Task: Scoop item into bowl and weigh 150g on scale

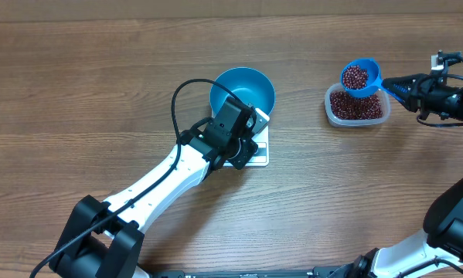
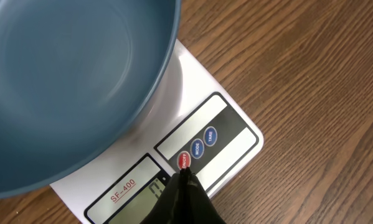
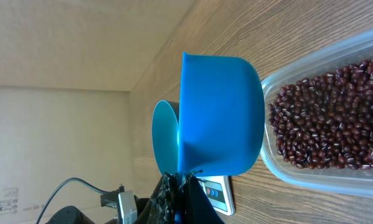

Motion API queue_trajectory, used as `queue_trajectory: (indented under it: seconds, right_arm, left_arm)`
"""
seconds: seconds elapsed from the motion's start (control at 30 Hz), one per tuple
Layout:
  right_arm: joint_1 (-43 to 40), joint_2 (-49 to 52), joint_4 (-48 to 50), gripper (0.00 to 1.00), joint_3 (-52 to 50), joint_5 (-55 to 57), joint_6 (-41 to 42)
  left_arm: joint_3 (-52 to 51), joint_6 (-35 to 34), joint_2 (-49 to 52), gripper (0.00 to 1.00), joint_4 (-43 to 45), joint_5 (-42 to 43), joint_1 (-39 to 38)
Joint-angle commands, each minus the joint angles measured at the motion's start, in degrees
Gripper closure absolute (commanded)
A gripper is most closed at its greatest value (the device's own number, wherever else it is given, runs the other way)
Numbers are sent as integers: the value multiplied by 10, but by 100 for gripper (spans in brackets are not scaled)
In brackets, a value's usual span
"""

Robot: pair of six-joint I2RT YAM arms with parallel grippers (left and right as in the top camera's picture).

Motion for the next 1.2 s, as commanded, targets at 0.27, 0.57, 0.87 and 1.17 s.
queue_trajectory:
  seconds: [0.27,0.57,0.87,1.17]
  right_arm:
    - [-3,3,9,96,-4,-13,-7]
    - [-3,3,28,96,-3,-13,2]
    - [-3,3,32,96,-3,-10,2]
    - [-3,3,32,96,-3,-9,2]
  left_arm:
    - [7,5,-8,96,-4,19,-1]
    - [15,17,-35,96,-28,20,2]
    - [80,36,-106,96,-145,20,45]
    - [137,80,-150,44,-276,51,66]
